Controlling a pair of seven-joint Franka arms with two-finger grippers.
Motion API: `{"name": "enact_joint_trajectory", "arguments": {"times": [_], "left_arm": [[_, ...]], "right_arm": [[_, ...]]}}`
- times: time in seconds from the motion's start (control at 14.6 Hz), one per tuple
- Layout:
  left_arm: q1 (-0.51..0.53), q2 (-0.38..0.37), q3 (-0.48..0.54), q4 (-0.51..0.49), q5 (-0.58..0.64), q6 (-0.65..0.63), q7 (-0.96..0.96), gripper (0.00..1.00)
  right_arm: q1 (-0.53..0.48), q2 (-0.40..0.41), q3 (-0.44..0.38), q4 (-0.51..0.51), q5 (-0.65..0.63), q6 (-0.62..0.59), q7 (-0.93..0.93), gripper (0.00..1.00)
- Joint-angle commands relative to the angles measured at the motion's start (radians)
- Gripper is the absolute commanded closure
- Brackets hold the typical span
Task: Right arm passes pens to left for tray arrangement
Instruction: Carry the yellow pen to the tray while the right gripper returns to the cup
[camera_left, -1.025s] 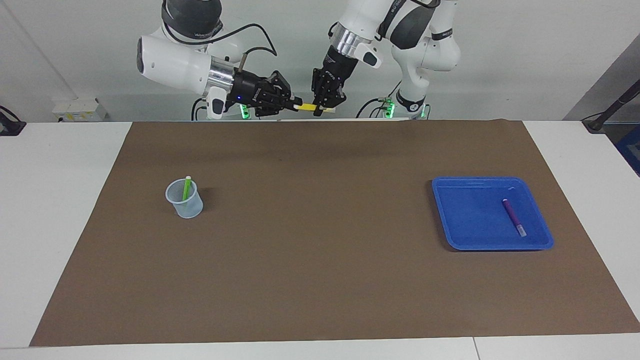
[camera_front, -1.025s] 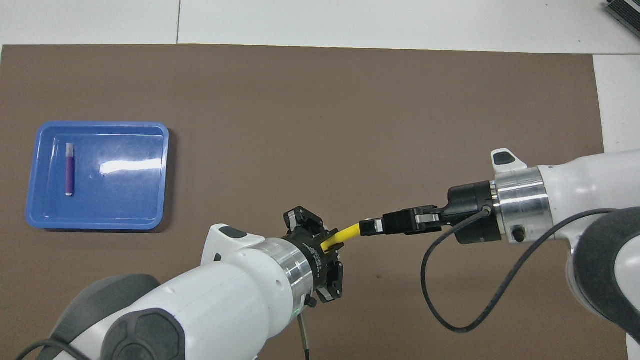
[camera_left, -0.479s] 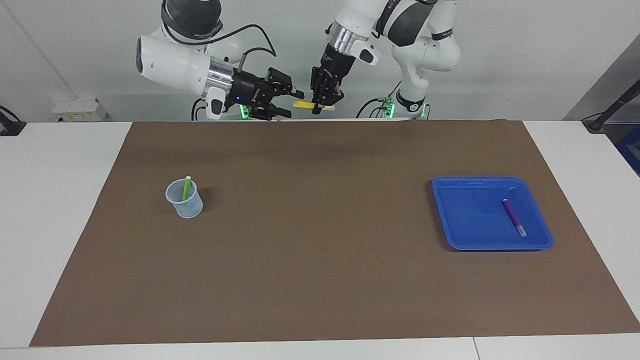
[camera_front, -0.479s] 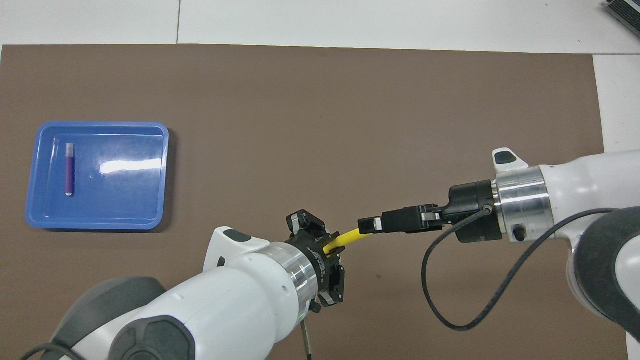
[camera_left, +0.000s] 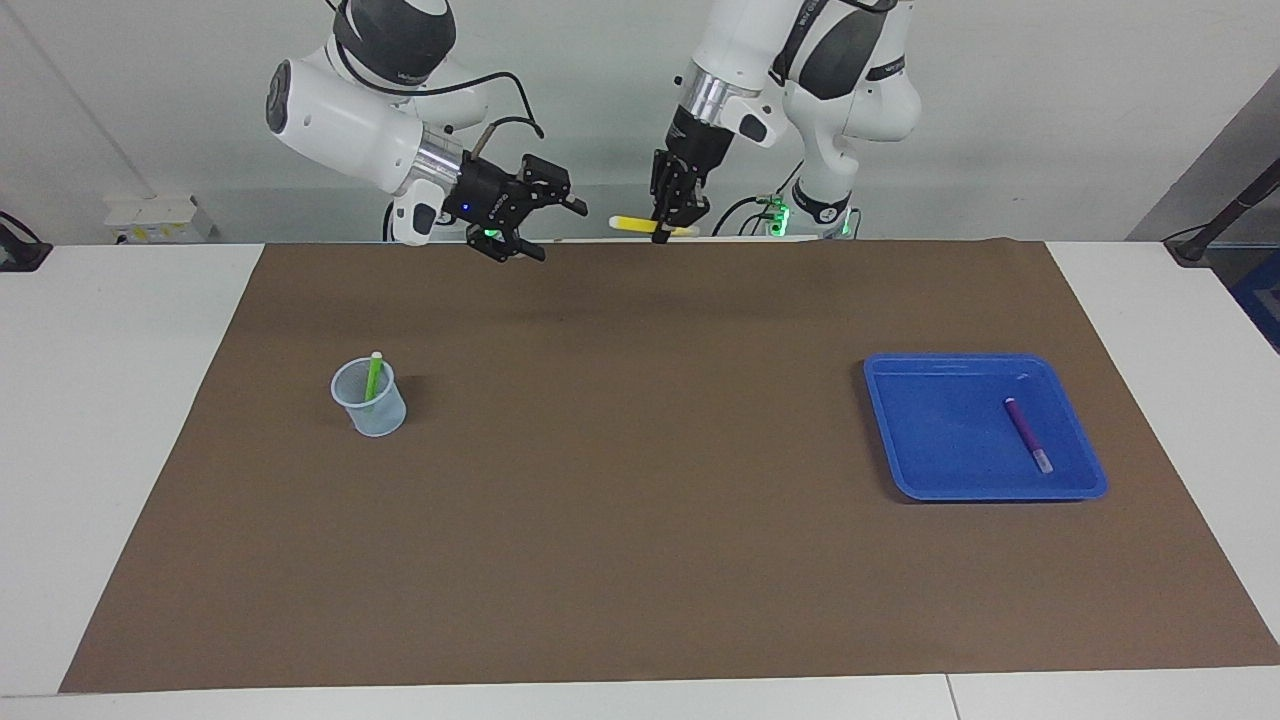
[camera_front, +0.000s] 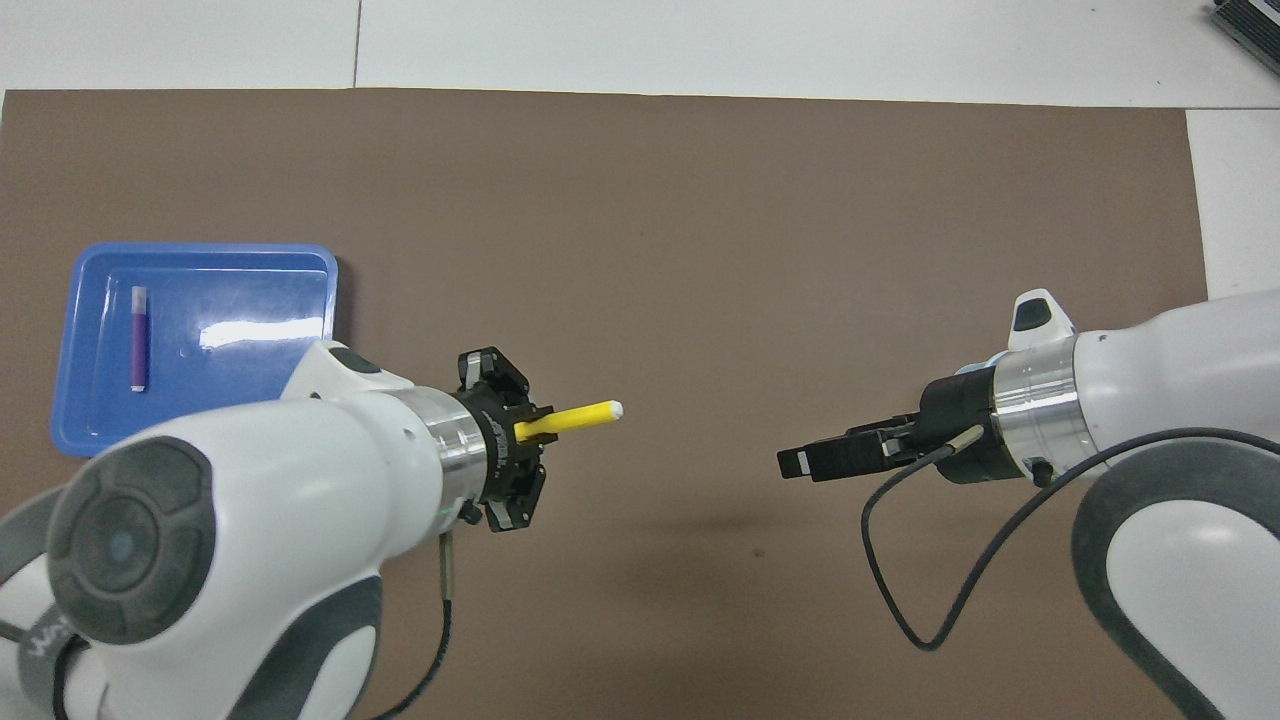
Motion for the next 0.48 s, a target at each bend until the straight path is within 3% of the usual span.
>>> {"name": "enact_joint_trajectory", "arguments": {"times": [0.0,0.21,0.41], "left_arm": [[0.097,-0.019,-0.007,-0.020,0.003,-0.053,0.225,1.00],[0.243,-0.021,0.000,-0.018,-0.006,-0.154,0.615,1.00],[0.365,-0.021,0.001,-0.021,-0.008,-0.179,0.884,1.00]], "right_arm": [[-0.019,-0.010,0.008,-0.013,-0.168,0.029,-0.019,0.00],[-0.039,-0.010,0.008,-0.016,-0.373,0.039,-0.010,0.00],[-0.070,-0.010,0.008,-0.026,-0.502,0.055,-0.014,0.00]]}}
